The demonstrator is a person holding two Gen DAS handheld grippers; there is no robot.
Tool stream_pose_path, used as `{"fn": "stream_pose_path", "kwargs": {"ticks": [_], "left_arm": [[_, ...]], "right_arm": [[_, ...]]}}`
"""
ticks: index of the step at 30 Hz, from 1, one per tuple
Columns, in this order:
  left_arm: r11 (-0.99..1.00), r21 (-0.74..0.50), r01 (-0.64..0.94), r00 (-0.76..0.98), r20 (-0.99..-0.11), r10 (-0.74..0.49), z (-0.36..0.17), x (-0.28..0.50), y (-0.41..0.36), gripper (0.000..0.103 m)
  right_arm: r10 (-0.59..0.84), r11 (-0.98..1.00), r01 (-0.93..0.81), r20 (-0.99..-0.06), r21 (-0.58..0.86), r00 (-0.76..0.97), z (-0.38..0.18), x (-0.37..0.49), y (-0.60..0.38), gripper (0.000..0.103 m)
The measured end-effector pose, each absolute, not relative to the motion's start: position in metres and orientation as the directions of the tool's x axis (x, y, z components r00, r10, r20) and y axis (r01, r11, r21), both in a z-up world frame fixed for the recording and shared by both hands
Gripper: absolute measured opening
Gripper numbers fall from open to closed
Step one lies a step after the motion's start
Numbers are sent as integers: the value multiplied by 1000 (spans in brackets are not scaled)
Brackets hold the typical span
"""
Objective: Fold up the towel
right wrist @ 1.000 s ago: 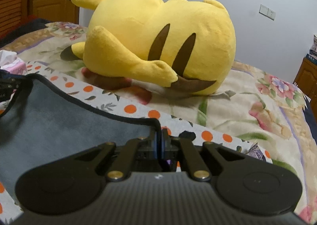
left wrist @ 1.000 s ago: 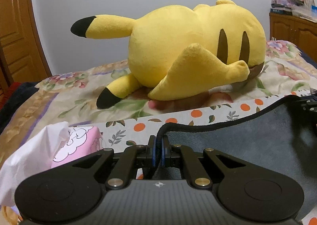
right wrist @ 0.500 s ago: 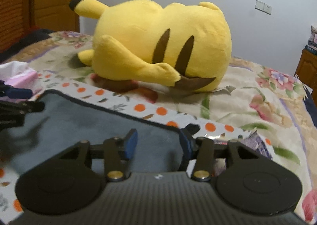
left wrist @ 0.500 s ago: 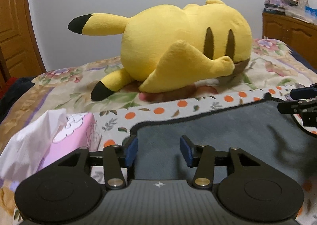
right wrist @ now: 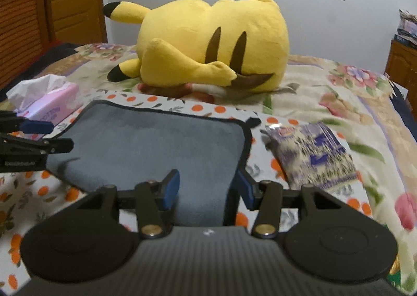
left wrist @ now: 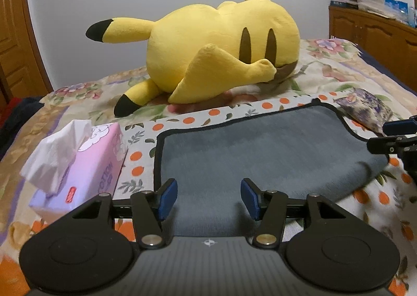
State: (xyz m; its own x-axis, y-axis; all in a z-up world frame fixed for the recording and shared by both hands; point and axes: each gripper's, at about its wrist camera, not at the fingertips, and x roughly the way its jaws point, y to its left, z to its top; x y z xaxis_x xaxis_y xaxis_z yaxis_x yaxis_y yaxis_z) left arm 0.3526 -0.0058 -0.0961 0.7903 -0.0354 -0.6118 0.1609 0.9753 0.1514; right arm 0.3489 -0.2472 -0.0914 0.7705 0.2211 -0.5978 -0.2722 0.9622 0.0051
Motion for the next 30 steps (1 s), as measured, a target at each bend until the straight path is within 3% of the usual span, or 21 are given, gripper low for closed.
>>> {"fn": "stream_pose_path", "kwargs": {"ticks": [8,30], "left_arm": [[973,153,172,786,-616,-42,-82,319,-9,60],[969,155,191,825,-560,-73,-24,241,-20,83]], "right_arm": [[205,968,-252,-592,3,780,-79,317,-262,51],[224,966,-257,-540,14,811,-34,243,-272,60]]}}
